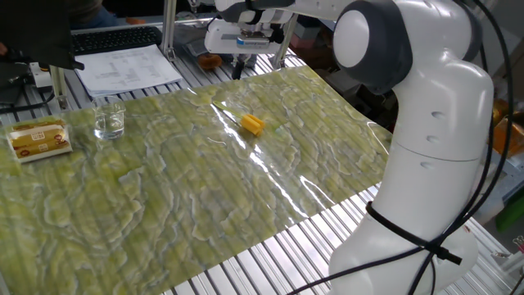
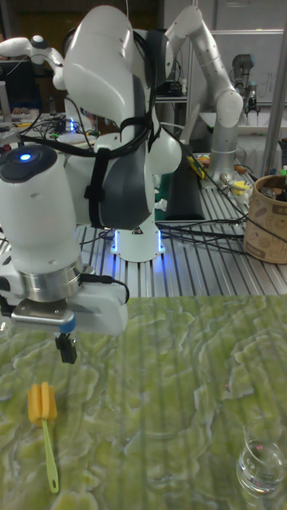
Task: Scrub the table with a brush
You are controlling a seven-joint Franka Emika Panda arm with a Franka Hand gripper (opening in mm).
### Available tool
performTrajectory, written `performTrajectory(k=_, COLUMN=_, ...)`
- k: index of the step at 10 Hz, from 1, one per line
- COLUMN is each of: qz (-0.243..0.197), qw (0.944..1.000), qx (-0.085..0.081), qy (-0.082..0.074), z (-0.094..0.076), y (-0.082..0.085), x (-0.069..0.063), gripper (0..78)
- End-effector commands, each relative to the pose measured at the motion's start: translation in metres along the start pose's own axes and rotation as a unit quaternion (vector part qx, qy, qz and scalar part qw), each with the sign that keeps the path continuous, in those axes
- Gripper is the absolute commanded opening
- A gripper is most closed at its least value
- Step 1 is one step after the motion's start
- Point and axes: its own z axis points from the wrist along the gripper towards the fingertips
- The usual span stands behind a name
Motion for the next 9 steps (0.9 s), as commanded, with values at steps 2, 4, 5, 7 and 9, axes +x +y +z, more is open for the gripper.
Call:
performTrajectory(k=2, qz=-0.021, qw=0.9997, qx=-0.003, qy=-0.011, z=0.023, y=-0.012, x=-0.008, gripper=0.0)
performTrajectory(k=4, qz=-0.023, qw=0.9997, qx=-0.003, qy=-0.013, z=0.031, y=-0.013, x=-0.010, gripper=0.0)
performTrajectory(k=5, qz=-0.028, qw=0.9995, qx=-0.002, qy=-0.013, z=0.038, y=-0.013, x=-0.012, gripper=0.0)
performTrajectory(k=7, qz=-0.039, qw=0.9991, qx=-0.004, qy=-0.018, z=0.049, y=-0.018, x=-0.016, gripper=0.0)
performTrajectory(k=9, qz=-0.047, qw=0.9986, qx=-0.005, qy=-0.023, z=0.059, y=-0.020, x=-0.019, gripper=0.0)
